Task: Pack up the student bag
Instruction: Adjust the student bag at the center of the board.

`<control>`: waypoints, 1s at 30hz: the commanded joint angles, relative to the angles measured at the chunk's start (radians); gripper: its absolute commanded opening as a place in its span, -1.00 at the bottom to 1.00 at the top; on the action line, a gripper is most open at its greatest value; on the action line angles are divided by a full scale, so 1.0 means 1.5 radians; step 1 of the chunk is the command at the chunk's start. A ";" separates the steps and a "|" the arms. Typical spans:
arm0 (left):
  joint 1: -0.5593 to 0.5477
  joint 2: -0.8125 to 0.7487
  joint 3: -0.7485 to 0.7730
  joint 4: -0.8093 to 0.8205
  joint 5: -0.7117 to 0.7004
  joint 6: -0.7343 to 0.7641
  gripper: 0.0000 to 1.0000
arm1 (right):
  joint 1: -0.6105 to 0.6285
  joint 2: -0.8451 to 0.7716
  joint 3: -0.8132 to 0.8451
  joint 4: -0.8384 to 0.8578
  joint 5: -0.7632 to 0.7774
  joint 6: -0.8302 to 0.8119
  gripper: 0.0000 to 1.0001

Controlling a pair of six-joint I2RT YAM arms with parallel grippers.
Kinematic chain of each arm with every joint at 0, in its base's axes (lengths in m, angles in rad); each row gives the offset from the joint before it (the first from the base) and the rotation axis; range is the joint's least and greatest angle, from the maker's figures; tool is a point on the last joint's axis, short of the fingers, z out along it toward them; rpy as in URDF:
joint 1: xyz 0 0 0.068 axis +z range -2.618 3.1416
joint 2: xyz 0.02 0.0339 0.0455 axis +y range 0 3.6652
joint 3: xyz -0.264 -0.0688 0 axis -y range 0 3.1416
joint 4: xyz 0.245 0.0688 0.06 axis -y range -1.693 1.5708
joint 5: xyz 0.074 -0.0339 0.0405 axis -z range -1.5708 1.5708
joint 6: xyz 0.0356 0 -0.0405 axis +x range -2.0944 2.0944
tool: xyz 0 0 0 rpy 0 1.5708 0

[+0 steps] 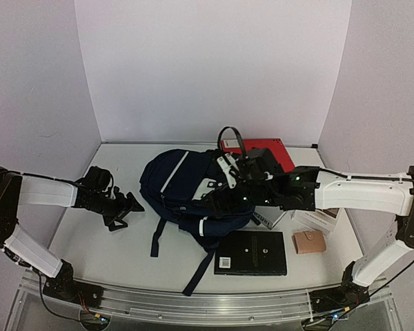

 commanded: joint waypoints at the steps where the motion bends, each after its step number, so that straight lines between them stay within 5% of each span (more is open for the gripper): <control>1: -0.006 0.023 0.044 0.083 0.018 -0.021 0.71 | 0.039 0.101 0.048 0.017 0.097 -0.053 0.93; 17: -0.008 -0.026 -0.004 0.093 -0.013 -0.051 0.64 | 0.058 0.341 0.194 0.009 0.211 -0.221 0.96; 23: -0.008 -0.037 -0.001 0.084 -0.017 -0.051 0.64 | 0.057 0.416 0.217 0.007 0.326 -0.242 0.91; 27: -0.008 -0.044 0.002 0.074 -0.021 -0.052 0.64 | 0.054 0.412 0.226 0.014 0.324 -0.223 0.45; 30: -0.008 -0.055 -0.002 0.068 -0.027 -0.052 0.64 | 0.045 0.377 0.223 0.032 0.289 -0.200 -0.24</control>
